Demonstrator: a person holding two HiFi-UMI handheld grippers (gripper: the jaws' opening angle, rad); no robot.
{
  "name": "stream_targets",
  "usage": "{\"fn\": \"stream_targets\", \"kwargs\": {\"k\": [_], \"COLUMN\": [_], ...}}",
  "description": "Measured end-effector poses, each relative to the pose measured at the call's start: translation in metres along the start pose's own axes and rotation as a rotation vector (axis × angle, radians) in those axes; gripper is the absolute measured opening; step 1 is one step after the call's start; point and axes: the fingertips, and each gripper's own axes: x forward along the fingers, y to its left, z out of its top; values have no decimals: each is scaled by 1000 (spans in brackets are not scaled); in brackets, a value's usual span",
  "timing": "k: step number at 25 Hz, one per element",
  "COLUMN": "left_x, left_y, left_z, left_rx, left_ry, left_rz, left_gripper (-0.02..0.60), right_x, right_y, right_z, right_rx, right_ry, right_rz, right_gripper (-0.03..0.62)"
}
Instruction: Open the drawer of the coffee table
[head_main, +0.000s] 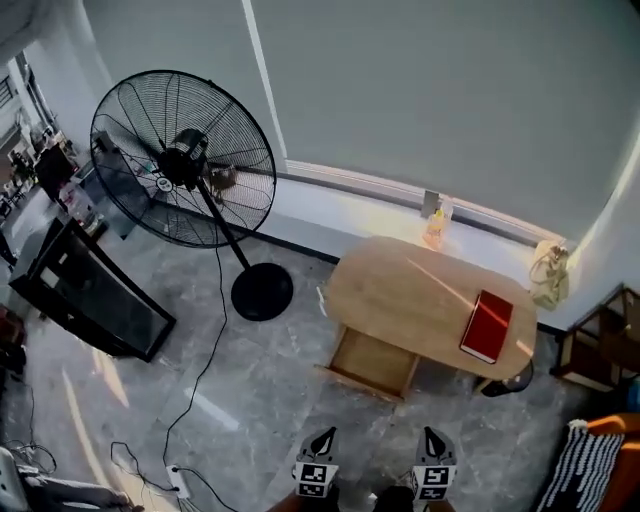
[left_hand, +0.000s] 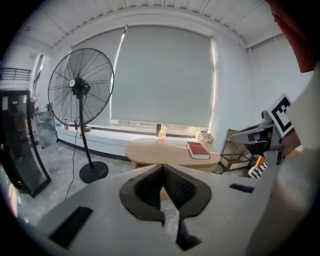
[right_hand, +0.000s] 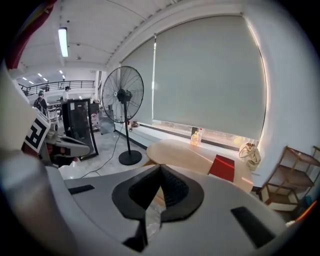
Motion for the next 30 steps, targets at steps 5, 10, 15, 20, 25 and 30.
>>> {"fn": "stream_targets", "kwargs": {"k": [5,10,15,20,25,30], "left_x": [-35,-66,-90,-126,-171,-222], "left_y": [28,82,115,127,142,137], "left_z": [57,116,169,224,276,308], "left_rx": [16,33,30,67,112,190], "left_ry": [-52,-79,-117,-200,-352,-578], "left_rz": [44,145,189,183,239,301], "left_gripper": [8,8,8,8,8,8], "right_x": [-25,-25,-24,-42,-69,-113], "right_y": [3,0,16,43,66,78], "right_z": [58,110,180,258,315,350], "right_rx": [20,84,81,22,-36,-44], "right_ry": [-69,-105,-121,-226,-372,-659], "right_rz": [-43,-59,44,63,54,17], "right_gripper": [-5,-5,-3,-5,-5,-4]}}
